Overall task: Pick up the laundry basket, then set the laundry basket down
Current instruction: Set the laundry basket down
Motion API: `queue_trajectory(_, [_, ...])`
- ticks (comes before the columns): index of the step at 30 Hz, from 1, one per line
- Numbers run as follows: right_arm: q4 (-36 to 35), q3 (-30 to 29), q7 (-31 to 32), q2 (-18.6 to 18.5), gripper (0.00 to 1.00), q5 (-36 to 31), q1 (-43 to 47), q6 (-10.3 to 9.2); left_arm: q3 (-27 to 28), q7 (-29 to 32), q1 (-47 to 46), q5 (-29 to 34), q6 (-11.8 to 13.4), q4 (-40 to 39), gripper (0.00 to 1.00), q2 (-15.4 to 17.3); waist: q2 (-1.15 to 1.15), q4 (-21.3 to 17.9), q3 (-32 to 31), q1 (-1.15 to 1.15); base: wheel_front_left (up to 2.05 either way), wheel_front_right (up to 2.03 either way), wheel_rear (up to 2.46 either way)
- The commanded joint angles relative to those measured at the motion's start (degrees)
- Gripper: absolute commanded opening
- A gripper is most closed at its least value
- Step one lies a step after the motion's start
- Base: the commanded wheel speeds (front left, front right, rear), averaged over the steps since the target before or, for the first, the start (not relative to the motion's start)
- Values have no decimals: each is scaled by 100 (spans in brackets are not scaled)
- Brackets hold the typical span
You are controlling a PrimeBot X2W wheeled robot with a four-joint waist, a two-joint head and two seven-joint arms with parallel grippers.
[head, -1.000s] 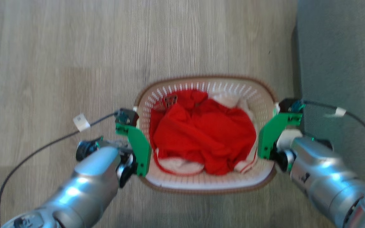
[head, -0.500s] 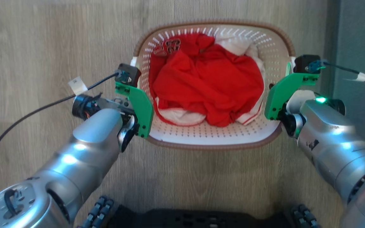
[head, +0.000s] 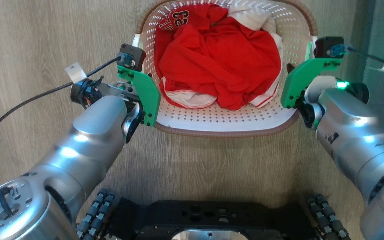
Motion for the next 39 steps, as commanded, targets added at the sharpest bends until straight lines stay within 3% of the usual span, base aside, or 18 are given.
queue_trajectory(1, [-104, 86, -93, 77, 0, -114, 83, 65, 15, -74, -37, 27, -57, -141, 0, -62, 0, -9, 65, 0, 0, 0, 0])
queue_trajectory(25, [-103, -170, -89, -116, 0, -371, 7, 65, -3, -105, -223, -96, 27, -357, 0, -62, 0, 135, 381, 0, 0, 0, 0])
queue_trajectory(26, [-103, -179, -104, -140, 27, -391, 9, 65, -3, -108, -219, -146, 58, -360, 0, -62, 0, 144, 382, 0, 0, 0, 0])
queue_trajectory(27, [-103, -188, -119, -163, 63, -415, 12, 65, -3, -111, -224, -176, 84, -368, 44, -62, 0, 152, 385, 0, 0, 0, 0])
queue_trajectory(28, [-102, -199, -126, -180, 100, -435, 18, 65, -3, -109, -230, -157, 121, -367, 100, -62, 0, 160, 387, 0, 0, 0, 0])
queue_trajectory(33, [-102, -300, -131, -238, 100, -501, 49, 65, -4, -169, -238, -211, 295, -339, 100, -62, 0, 190, 364, 0, 0, 0, 0])
queue_trajectory(39, [-102, -410, -40, -249, 100, -609, 161, 65, -4, -115, -155, -159, 310, -314, 100, -62, 0, 206, 189, 0, 0, 0, 0])
